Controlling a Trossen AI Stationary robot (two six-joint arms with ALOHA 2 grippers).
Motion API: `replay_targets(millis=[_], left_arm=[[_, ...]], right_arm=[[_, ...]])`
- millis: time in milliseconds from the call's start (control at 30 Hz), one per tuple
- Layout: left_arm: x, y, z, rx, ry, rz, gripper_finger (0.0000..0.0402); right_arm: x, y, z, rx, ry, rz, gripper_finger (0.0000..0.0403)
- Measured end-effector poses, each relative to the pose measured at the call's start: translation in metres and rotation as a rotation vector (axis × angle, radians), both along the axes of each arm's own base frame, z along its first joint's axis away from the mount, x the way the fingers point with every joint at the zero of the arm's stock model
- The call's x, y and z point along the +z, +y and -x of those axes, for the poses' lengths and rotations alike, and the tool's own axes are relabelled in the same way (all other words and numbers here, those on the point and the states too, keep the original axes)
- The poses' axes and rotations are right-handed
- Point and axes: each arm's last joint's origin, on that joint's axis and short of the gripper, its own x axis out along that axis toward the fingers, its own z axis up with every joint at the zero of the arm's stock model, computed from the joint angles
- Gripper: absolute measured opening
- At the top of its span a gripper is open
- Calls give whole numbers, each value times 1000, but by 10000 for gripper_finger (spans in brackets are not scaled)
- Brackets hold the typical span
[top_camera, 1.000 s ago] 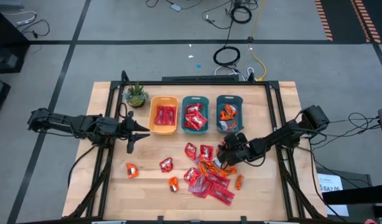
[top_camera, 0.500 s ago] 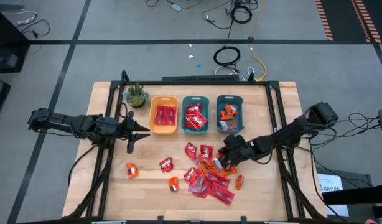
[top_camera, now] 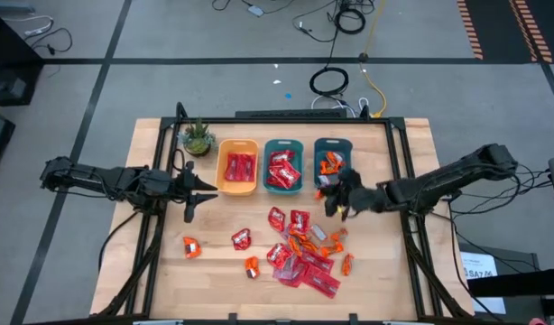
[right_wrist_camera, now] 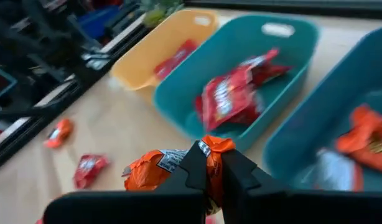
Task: Sort candy
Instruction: Put the orange candy into the top right blue bin
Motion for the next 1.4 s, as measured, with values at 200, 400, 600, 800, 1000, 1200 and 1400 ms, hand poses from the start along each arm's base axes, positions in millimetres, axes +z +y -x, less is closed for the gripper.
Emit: replay_targets(millis=[200,400,600,800,1000,1200,1400], left_arm=[[0,0,0,0,0,0,105],[0,0,0,0,0,0,105],[0,0,0,0,0,0,105],[0,0,0,1,0,0,105],[0,0,0,0,-1,0,105],[0,0,0,1,-5,2,105],[0,0,0,1,-5,2,105]], right_arm=[[-3,-46,3,-34,110,-44,4],[-11,-79,10,-84,214,-48,26],[-11,-93,13,-124,231,-27,88],[-11,-100,15,-155,232,-29,158],[-6,-100,18,-133,232,10,215],[0,-99,20,-121,209,37,250],[6,-98,23,-78,195,59,263]])
